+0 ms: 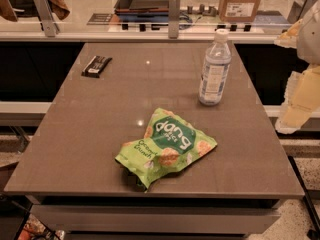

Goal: Move green rice chip bag near rxbar chocolate

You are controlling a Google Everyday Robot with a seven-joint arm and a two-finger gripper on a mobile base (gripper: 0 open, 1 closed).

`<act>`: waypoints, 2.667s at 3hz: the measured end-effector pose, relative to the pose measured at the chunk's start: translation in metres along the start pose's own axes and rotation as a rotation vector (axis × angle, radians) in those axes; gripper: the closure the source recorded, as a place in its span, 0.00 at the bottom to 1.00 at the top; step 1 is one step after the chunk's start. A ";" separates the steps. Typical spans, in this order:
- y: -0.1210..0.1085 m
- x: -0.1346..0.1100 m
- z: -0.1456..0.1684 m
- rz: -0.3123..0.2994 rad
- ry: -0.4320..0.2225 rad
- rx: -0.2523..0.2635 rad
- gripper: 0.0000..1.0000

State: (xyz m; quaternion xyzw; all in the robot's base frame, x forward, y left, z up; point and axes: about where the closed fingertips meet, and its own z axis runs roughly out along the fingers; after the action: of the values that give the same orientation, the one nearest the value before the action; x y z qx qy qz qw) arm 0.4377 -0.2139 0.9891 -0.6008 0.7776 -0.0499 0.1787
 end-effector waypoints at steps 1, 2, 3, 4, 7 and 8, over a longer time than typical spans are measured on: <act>0.000 0.000 0.000 0.000 0.000 0.000 0.00; 0.003 -0.002 -0.001 -0.029 -0.021 0.026 0.00; 0.012 -0.007 0.010 -0.106 -0.083 0.046 0.00; 0.027 -0.025 0.029 -0.258 -0.162 0.051 0.00; 0.066 -0.105 0.076 -0.820 -0.380 -0.037 0.00; 0.080 -0.123 0.102 -0.917 -0.419 -0.095 0.00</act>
Offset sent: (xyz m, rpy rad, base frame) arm -0.0057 0.0058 -0.0022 0.0113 -0.0707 0.0683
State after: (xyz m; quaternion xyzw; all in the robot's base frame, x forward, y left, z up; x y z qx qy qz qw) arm 0.4254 -0.0611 0.8977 -0.8849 0.3827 0.0340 0.2632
